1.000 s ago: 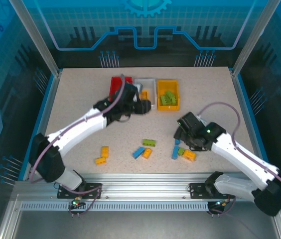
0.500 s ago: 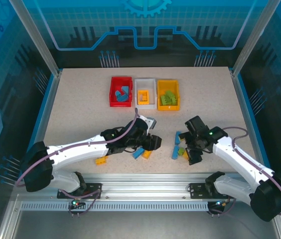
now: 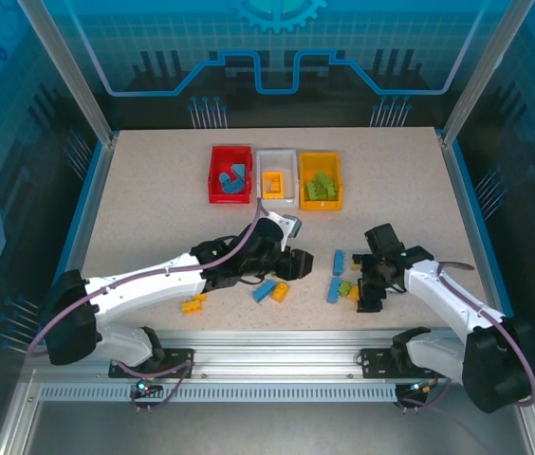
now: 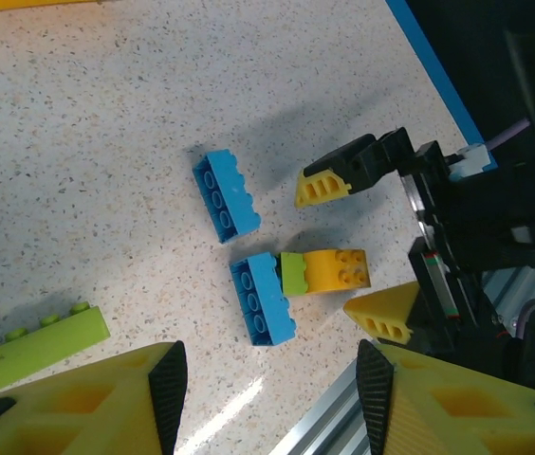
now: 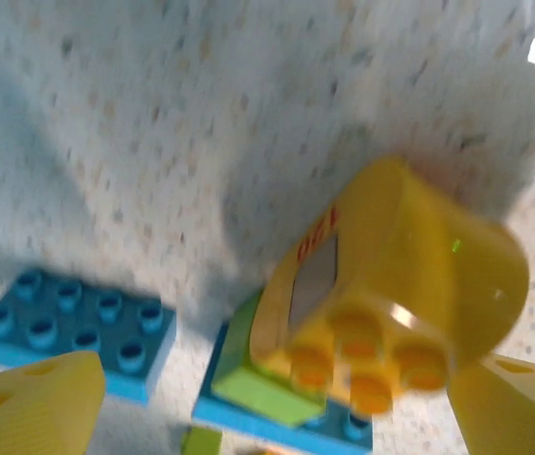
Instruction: Sort the legos into containers by color
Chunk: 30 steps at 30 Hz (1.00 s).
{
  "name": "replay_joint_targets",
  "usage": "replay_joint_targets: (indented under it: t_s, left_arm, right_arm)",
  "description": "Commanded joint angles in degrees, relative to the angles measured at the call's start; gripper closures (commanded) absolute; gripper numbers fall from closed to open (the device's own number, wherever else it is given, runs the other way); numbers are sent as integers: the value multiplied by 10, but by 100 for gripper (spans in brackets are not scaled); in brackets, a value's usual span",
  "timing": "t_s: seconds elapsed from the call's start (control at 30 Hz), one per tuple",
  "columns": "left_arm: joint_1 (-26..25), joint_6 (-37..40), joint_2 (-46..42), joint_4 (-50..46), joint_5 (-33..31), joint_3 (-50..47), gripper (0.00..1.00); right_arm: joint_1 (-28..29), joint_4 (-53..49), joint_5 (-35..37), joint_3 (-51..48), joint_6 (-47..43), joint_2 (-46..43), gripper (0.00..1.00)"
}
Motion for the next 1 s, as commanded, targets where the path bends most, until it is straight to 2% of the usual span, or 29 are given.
replay_joint_targets:
  t_s: [0.0, 0.2, 0.27, 0.53, 0.6, 0.67, 0.77, 0.87, 0.97]
  left_arm:
    - [-7, 5, -6, -8, -4, 24, 46]
    - [-9, 5, -9, -3, 5, 26, 47]
    - [-10, 1, -12, 20, 30, 17, 47]
    - [-8, -30, -18, 122, 126, -30, 44]
    - [-8, -35, -18, 123, 126, -33, 44]
    - [-8, -37, -19, 121, 121, -34, 44]
    - [-6, -38, -30, 107, 92, -36, 43]
    - [9, -39, -42, 48, 55, -16, 43]
    - [39, -41, -54, -5, 45, 10, 43]
  right_arm:
    - [-29, 11, -8, -7, -13, 19, 9]
    - [-44, 2, -6, 0, -30, 32, 30]
    - [-44, -1, -6, -2, -36, 35, 37]
    - [-44, 9, -15, -9, -59, 67, 44]
    - [-44, 14, -16, -10, -63, 73, 48]
    - [-44, 14, -10, -8, -71, 72, 57]
    - [-43, -13, 16, 15, -100, 59, 65]
    - [-25, -52, 67, 58, -150, 38, 71]
    - [24, -72, 138, 106, -200, 23, 74]
